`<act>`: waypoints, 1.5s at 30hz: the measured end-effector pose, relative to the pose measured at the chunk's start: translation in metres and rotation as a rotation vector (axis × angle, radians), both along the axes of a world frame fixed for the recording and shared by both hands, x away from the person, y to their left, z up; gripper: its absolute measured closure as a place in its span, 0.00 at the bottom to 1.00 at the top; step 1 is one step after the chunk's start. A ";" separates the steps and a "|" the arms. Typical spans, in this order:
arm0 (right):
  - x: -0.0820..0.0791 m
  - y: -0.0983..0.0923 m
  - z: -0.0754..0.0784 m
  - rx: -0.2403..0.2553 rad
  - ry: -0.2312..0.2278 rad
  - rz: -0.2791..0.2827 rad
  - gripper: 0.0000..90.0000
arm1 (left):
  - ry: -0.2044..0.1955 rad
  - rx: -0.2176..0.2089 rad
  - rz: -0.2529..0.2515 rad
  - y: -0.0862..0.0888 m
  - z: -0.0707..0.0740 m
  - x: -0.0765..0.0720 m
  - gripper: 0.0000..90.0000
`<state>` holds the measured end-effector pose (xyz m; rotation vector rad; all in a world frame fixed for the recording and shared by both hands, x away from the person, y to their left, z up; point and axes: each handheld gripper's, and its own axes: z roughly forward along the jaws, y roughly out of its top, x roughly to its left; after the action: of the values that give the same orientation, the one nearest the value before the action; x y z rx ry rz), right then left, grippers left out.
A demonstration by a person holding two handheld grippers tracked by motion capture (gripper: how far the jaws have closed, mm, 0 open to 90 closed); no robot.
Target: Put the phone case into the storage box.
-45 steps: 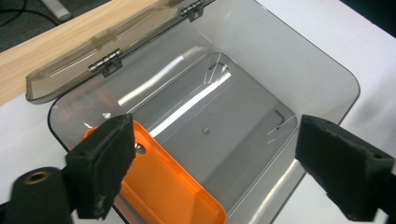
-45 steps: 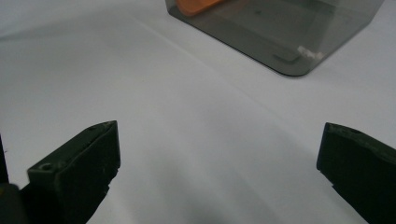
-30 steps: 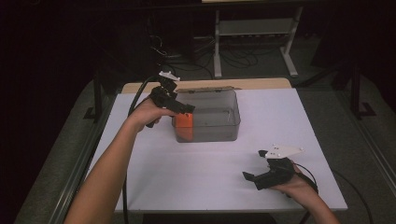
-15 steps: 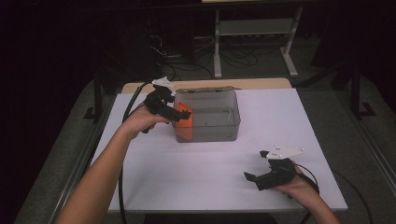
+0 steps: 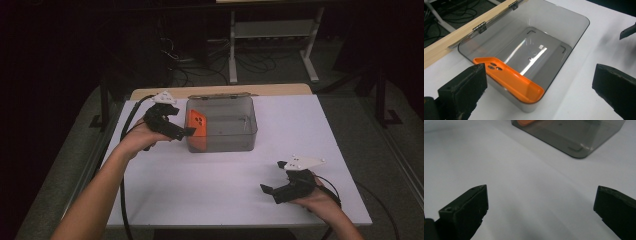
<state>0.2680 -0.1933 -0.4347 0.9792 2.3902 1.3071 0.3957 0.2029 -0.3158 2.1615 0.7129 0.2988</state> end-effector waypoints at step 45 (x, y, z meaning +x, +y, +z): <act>0.001 -0.001 0.000 -0.005 0.000 -0.010 0.00 | -0.079 0.011 0.000 0.031 -0.058 -0.081 0.00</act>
<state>0.2694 -0.1945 -0.4344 0.9890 2.3839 1.2971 0.3150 0.2344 -0.3740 2.1475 0.6681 0.3873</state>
